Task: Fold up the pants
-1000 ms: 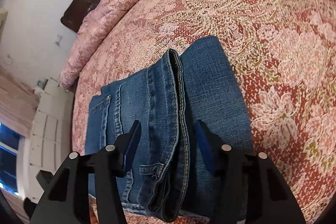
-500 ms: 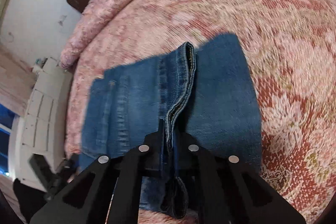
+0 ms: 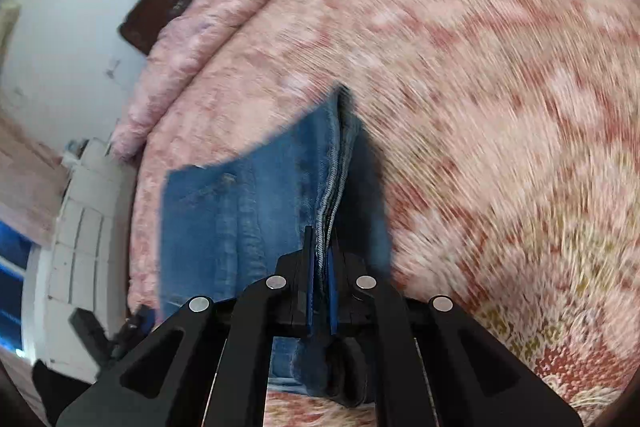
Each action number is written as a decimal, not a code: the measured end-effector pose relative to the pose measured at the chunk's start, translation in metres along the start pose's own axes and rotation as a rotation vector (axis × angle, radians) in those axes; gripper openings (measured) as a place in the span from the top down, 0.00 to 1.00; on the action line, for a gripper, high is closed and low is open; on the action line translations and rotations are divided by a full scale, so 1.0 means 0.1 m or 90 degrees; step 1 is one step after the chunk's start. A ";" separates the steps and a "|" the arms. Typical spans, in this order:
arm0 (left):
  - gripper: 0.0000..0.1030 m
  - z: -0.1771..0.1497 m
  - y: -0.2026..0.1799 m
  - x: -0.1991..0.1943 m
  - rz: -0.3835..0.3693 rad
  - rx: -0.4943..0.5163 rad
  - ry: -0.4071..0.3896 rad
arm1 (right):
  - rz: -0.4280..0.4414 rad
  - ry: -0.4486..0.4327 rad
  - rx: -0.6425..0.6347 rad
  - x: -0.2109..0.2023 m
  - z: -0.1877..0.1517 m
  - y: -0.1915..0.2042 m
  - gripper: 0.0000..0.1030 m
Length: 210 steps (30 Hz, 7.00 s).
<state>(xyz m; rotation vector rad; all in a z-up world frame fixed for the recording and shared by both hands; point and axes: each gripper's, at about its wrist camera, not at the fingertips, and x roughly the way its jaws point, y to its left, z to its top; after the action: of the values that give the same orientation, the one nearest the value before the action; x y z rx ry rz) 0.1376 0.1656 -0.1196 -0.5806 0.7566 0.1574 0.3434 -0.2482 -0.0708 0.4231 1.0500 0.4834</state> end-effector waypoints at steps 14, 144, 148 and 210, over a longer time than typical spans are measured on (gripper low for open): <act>0.02 -0.01 -1.42 -0.32 -0.278 0.236 -0.042 | -0.038 -0.074 0.020 -0.38 0.03 -0.07 0.69; 0.02 -0.38 -1.30 0.16 -0.080 0.277 0.076 | 0.035 0.037 0.117 -0.18 -0.77 -0.17 0.87; 0.02 -0.32 -1.06 0.23 -0.080 0.189 0.114 | 0.055 0.015 0.131 -0.22 -0.83 -0.20 0.86; 0.02 0.27 -0.63 0.50 -0.119 0.070 0.176 | 0.133 0.008 0.137 -0.06 -0.12 -0.47 0.04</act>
<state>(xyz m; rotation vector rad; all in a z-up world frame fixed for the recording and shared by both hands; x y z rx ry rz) 0.2116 0.1243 -0.1103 -0.5717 0.9677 -0.1389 0.3382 -0.2886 -0.0971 0.7268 1.0797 0.5607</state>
